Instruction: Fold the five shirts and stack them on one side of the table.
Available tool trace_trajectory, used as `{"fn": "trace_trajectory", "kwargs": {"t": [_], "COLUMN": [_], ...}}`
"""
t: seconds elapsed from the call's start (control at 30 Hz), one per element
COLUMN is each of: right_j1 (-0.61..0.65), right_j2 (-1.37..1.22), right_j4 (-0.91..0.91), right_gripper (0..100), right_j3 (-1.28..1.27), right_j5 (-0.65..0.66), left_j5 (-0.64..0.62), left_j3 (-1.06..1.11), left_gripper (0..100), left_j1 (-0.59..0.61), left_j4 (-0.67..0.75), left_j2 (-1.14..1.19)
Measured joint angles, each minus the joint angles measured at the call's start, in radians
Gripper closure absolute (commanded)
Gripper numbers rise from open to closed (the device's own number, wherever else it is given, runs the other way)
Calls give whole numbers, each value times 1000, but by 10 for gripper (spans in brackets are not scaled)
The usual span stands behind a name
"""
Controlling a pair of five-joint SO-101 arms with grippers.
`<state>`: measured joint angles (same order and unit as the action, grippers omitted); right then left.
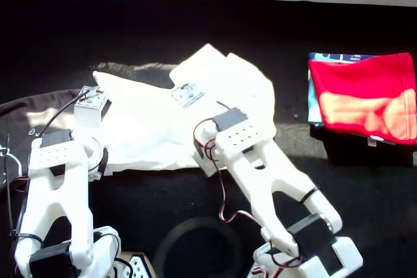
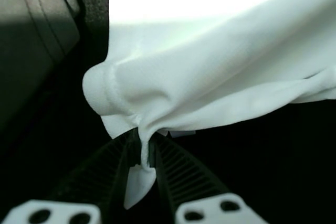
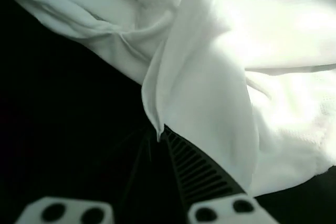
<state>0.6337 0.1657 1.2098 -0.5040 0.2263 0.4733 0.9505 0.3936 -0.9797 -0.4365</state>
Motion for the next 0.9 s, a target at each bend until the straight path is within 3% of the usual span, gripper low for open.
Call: {"fn": "trace_trajectory", "kwargs": {"t": [0.23, 0.47, 0.73, 0.9], "right_j1": [21, 21, 34, 129], "right_j2": [204, 158, 46, -49], "right_j4": [-3, -34, -34, -31], "right_gripper": [987, 748, 745, 744], "right_j3": [-184, -215, -127, -84], "right_j5": [0, 0, 0, 0], "left_j5": [0, 0, 0, 0], "left_j3": [0, 0, 0, 0], "left_gripper": [990, 990, 990, 990], "left_j1": [0, 0, 0, 0], "left_j4": [0, 0, 0, 0], "left_j2": [0, 0, 0, 0]}}
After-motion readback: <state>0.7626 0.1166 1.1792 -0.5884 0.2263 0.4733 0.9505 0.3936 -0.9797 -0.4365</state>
